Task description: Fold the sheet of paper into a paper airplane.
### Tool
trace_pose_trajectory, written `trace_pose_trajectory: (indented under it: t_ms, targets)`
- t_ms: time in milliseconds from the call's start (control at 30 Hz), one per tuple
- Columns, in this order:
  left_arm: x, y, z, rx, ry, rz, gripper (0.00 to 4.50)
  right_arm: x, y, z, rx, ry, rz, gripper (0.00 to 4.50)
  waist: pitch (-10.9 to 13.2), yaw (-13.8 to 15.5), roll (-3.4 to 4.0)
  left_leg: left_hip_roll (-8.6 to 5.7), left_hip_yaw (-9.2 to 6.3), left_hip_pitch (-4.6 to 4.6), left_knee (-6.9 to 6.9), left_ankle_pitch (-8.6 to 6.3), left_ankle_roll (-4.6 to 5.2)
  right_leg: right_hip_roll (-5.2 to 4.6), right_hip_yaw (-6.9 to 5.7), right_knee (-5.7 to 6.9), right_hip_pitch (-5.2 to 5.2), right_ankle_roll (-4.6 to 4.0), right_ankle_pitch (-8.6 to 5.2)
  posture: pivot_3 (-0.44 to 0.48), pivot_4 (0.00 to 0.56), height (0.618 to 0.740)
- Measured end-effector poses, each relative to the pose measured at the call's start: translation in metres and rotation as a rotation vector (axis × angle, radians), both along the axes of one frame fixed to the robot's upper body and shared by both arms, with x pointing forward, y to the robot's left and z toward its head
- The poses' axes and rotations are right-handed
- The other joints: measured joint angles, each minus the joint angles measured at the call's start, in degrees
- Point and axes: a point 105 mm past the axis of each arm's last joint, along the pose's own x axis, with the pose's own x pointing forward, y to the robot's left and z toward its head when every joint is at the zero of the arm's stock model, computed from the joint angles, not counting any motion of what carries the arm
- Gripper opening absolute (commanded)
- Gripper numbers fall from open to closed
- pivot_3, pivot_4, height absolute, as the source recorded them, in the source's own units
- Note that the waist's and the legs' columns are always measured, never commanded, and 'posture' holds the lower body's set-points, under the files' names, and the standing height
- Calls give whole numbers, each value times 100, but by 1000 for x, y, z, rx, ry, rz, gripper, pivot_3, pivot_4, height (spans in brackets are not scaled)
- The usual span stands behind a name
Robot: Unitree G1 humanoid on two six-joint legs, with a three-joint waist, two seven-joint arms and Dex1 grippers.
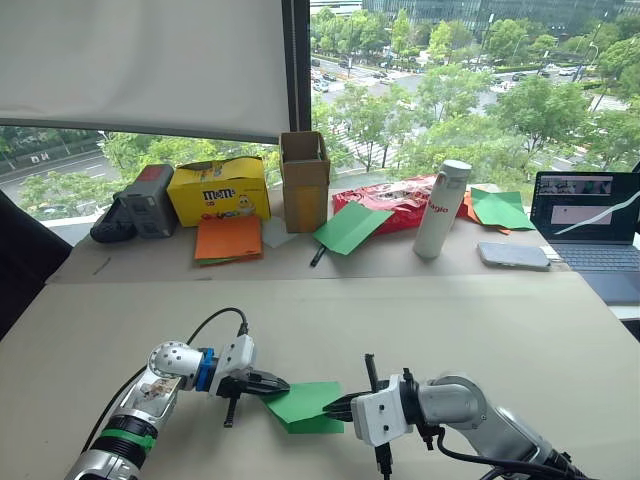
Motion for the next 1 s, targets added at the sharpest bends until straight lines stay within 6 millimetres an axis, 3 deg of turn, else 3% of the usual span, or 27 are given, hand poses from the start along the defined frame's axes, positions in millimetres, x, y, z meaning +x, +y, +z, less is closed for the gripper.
trace_pose_trajectory:
  t_ms: [467,800,1000]
  targets:
    - [-7,-3,-6,-18,-23,-7,17,11,4,13,112,323,-89,0,-13,-22,12,1,-1,12,4,-18,30,1,3,-1,5,0,0,0,150,740]
    - [-5,-4,-1,19,-69,-17,17,19,1,4,92,725,-182,0,-13,-4,13,0,-4,9,4,-21,35,-7,3,-1,0,0,0,0,150,740]
    - [-6,-4,-1,17,-68,-1,17,34,0,6,143,929,-290,0,-14,-16,15,0,-6,9,2,-20,35,-12,4,0,-4,0,0,0,150,740]
